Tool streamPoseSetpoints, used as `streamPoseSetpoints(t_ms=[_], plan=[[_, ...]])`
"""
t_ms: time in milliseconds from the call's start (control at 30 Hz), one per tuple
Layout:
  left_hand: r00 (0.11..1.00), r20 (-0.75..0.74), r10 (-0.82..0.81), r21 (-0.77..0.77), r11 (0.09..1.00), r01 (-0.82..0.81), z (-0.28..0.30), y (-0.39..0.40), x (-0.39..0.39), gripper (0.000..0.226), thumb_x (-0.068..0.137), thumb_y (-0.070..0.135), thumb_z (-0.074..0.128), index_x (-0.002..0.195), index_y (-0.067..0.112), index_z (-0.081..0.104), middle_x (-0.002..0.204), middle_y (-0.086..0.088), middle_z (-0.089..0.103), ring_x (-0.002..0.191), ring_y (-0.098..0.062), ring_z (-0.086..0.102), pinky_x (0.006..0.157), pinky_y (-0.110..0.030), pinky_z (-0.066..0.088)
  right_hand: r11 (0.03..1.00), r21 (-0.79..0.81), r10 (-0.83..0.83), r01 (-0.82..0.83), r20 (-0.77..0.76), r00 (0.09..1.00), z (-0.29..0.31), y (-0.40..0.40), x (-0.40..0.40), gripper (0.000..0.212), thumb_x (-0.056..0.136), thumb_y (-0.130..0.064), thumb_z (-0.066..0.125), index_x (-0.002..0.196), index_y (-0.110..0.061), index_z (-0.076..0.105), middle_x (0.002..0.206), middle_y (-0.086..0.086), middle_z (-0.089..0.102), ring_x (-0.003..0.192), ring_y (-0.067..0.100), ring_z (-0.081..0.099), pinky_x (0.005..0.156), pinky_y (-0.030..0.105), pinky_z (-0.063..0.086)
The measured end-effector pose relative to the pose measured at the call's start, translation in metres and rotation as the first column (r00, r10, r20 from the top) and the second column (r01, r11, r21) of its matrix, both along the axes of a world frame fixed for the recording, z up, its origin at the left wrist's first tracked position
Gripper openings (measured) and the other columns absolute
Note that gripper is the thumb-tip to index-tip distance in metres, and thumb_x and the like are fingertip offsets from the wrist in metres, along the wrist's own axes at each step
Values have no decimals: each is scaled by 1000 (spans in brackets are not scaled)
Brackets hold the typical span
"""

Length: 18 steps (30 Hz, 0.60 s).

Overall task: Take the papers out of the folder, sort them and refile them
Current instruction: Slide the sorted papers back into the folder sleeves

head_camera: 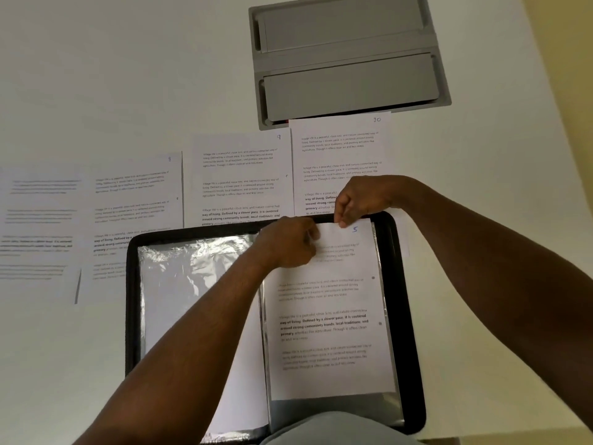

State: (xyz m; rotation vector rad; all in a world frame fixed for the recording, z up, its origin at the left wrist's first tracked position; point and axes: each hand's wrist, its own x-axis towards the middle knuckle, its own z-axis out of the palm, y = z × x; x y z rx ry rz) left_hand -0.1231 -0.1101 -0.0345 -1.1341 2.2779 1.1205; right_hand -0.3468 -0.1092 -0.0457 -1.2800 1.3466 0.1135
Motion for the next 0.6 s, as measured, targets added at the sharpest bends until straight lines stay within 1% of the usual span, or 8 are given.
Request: streamPoseSetpoints(t_ms=[133,167,267,367,433,500,533,600], plan=[[999,-40,37,8,999,-36,-4,-3,8,19,89,14,58,104,21,68,104,6,68,92,-8,61,87,-29,52,992,35,120,-118,-37,992,4,-1,10,16,79,-21,78,95,-21,75,89,-9,72,85,3,61,72,11,45],[996,-64,62,20,998,-61,-5,-3,8,18,90,15,58,104,21,68,103,7,67,90,-6,60,85,-25,51,985,38,167,-165,-53,985,5,-1,13,15,80,-22,78,95,-22,75,90,-9,71,86,3,60,75,14,45],[985,-119,126,27,992,-123,-5,-2,8,16,92,15,57,103,20,68,90,14,63,76,3,55,68,-10,40,945,73,327,-320,-108,939,6,0,20,20,82,-27,75,102,-25,74,101,-9,69,102,10,60,93,26,47],[970,-157,184,34,983,-181,-6,0,10,15,91,13,57,100,20,68,87,16,60,75,2,55,66,-8,37,937,86,348,-339,-115,931,12,3,19,22,89,-27,68,109,-22,72,114,0,68,112,19,58,102,36,46],[955,-182,233,42,972,-229,-4,3,10,15,91,14,58,100,19,69,90,13,63,80,-1,58,73,-12,42,969,64,242,-237,-88,966,18,9,16,18,94,-30,62,105,-21,72,113,1,68,110,19,59,97,33,46],[939,-208,273,34,962,-272,-3,6,11,15,91,13,58,100,17,70,94,7,66,86,-5,59,76,-14,42,996,56,68,-65,-50,996,22,19,11,31,96,-42,55,100,-15,71,108,4,69,101,17,61,87,27,46],[932,-220,289,27,957,-290,-3,7,11,15,91,13,59,100,16,70,96,5,68,87,-6,60,75,-14,42,997,62,-35,37,-34,999,23,25,9,39,95,-48,52,100,-14,71,106,6,70,98,18,62,84,27,48],[916,-247,316,6,946,-325,-3,12,11,13,92,14,59,100,16,69,96,4,70,88,-9,62,78,-19,46,957,67,-285,283,17,958,24,42,7,42,91,-53,55,105,-15,65,103,9,71,95,22,66,78,32,52]])
